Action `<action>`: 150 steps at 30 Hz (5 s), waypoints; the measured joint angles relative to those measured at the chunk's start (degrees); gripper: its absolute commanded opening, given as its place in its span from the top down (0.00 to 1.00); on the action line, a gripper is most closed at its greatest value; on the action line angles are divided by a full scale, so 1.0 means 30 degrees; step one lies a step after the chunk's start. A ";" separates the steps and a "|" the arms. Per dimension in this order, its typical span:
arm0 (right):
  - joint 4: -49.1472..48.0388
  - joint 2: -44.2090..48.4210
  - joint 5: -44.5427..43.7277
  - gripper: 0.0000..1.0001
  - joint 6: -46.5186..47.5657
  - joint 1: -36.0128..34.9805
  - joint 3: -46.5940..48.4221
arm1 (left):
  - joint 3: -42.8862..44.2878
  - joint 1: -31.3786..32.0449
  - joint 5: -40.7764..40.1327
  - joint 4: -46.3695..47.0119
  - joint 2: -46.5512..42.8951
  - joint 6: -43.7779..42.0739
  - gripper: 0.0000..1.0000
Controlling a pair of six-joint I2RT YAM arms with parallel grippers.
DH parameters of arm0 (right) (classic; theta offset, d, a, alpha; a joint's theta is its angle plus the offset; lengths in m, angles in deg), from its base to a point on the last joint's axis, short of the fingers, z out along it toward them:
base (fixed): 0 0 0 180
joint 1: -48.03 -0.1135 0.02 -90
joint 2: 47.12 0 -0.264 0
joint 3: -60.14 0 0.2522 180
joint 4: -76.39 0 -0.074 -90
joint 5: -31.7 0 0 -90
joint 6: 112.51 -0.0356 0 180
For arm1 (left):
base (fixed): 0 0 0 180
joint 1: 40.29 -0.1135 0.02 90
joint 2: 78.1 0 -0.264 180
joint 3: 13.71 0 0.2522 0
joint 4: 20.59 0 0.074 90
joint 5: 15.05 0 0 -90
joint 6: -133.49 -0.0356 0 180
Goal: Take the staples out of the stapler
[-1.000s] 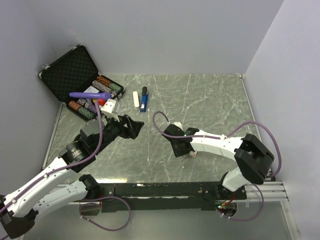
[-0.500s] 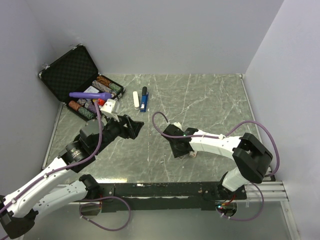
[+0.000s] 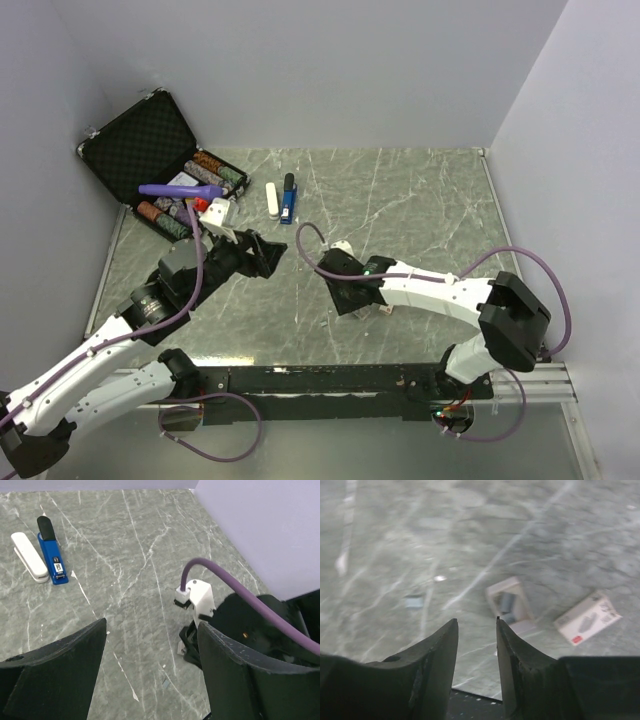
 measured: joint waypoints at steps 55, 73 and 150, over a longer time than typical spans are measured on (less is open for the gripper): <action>-0.2273 -0.4430 0.2171 0.66 -0.0430 -0.2608 0.1574 | -0.0750 0.0000 -0.2608 0.0015 -0.2455 0.0211 0.21; -0.1836 -0.3963 0.0962 0.77 -0.0430 -0.2608 0.1574 | -0.0750 0.0000 -0.2601 0.0015 -0.2441 0.0211 0.21; 0.0138 0.3534 -0.1406 0.62 -0.2106 0.0801 -0.2929 | -0.0750 0.0000 -0.1909 0.0029 -0.0925 0.0211 0.20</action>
